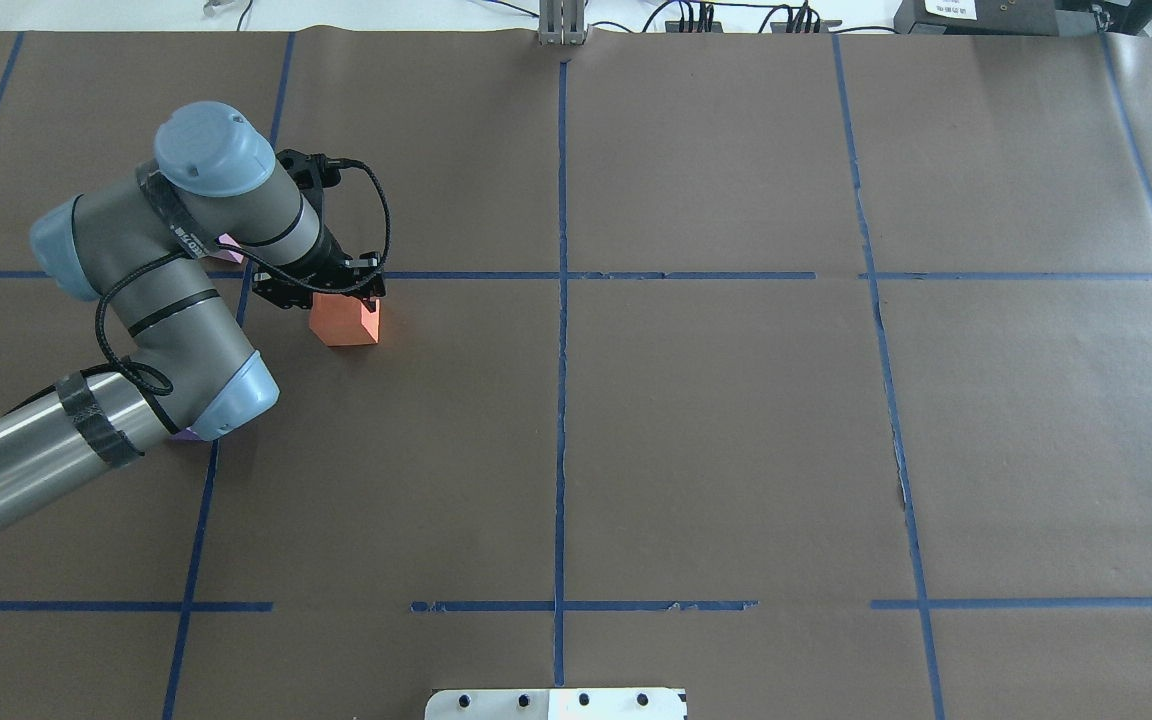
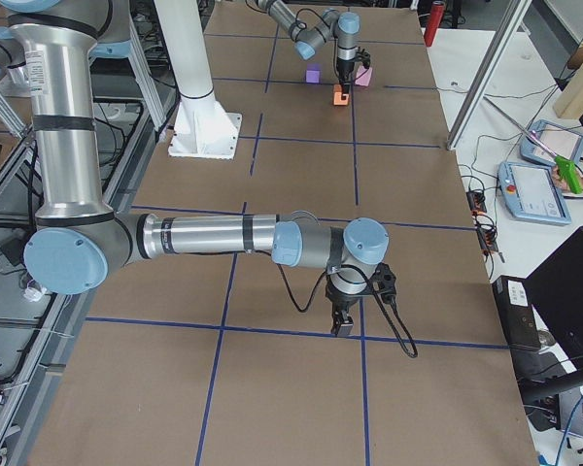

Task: Arrange blocks in a line
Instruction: 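Close the left gripper on the orange cube and lift it, then carry the orange cube toward the pink cube with the left gripper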

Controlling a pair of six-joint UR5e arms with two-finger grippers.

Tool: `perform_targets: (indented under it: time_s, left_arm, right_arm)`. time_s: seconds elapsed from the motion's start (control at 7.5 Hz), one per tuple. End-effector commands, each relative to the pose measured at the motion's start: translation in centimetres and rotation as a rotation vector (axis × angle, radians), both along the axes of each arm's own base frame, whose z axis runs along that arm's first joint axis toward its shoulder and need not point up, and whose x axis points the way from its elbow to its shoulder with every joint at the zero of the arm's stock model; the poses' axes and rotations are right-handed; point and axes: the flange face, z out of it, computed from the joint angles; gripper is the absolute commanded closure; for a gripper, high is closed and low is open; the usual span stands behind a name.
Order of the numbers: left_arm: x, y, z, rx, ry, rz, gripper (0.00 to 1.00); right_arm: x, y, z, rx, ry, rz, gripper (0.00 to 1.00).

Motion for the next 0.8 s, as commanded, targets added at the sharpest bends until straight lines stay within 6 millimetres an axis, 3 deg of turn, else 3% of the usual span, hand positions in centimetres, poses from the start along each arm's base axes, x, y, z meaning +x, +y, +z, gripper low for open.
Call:
perform_targets:
  time_s: [0.0,0.13,0.27,0.4,0.67]
  left_arm:
    - [-5.4,0.3,-5.1,0.041,-0.037,0.020,1.00]
    - [-8.3,1.0,-7.2,0.034,-0.041,0.005,1.00]
    - [-11.4,0.7,-8.1,0.056,-0.058,-0.001,1.00]
    - [-13.8,0.7,-6.1,0.140,-0.095,0.086,1.00]
    - [-19.7,1.3,4.1,0.140,-0.091,0.176,1.00]
  right_arm:
    - [0.0,0.0,-0.1,0.002,0.000,-0.001,0.00]
    - [0.0,0.0,0.0,0.000,0.000,-0.001,0.00]
    - [0.0,0.0,-0.1,0.002,0.000,-0.001,0.00]
    - [0.0,0.0,0.0,0.000,0.000,-0.001,0.00]
    - [0.0,0.0,0.0,-0.001,0.000,0.000,0.00]
